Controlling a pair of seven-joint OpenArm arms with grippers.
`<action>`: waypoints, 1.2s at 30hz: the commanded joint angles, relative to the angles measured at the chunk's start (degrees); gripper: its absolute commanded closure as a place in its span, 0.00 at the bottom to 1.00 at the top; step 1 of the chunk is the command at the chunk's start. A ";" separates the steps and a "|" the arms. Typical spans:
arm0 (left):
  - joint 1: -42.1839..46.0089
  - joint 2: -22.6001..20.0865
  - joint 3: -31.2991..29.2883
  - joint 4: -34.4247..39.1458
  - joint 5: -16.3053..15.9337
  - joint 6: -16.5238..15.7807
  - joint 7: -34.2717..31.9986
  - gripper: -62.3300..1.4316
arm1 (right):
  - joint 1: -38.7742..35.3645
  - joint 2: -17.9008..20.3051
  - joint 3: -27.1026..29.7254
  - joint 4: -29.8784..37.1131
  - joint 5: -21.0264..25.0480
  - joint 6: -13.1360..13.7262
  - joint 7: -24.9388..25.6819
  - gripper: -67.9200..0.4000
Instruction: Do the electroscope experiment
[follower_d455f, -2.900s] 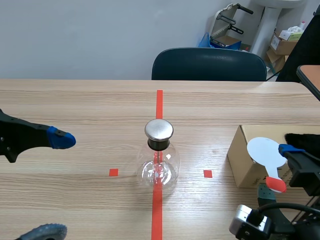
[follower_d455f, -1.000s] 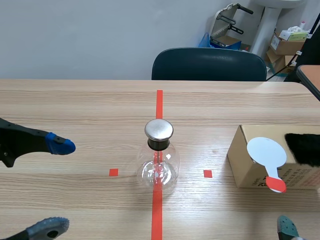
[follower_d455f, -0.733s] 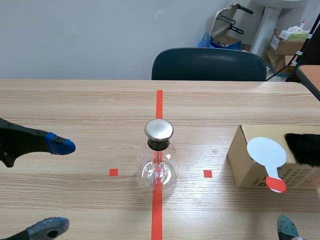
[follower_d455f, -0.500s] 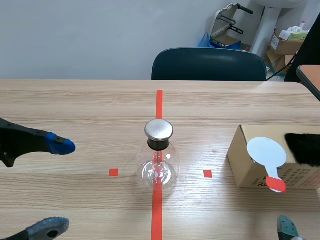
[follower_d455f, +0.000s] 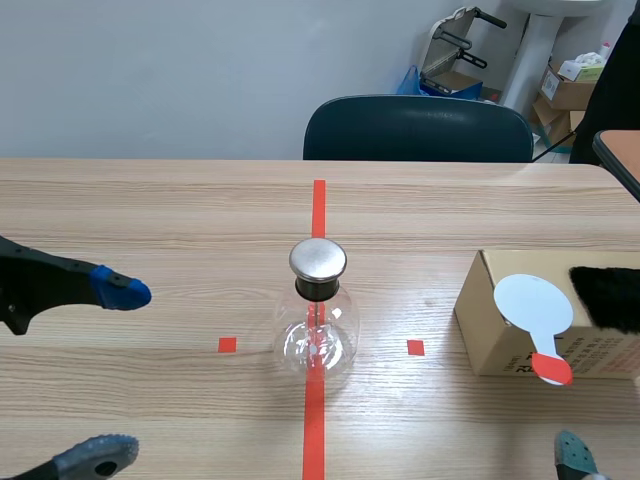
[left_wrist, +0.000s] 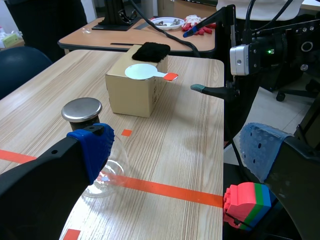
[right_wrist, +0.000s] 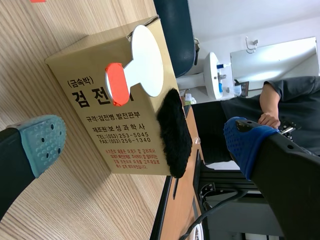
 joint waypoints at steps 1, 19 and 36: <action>-0.15 0.15 0.00 0.70 -0.55 -0.11 -0.61 0.13 | 0.52 0.11 0.22 0.09 0.20 -0.63 0.20 0.00; -0.15 0.15 0.00 0.66 -0.55 -0.11 -0.44 0.13 | 0.52 0.11 0.22 0.09 0.20 -0.63 0.17 0.00; -0.15 1.40 0.00 0.66 -0.59 1.49 1.77 0.13 | 0.52 -0.02 0.22 0.09 0.20 -0.61 0.17 0.00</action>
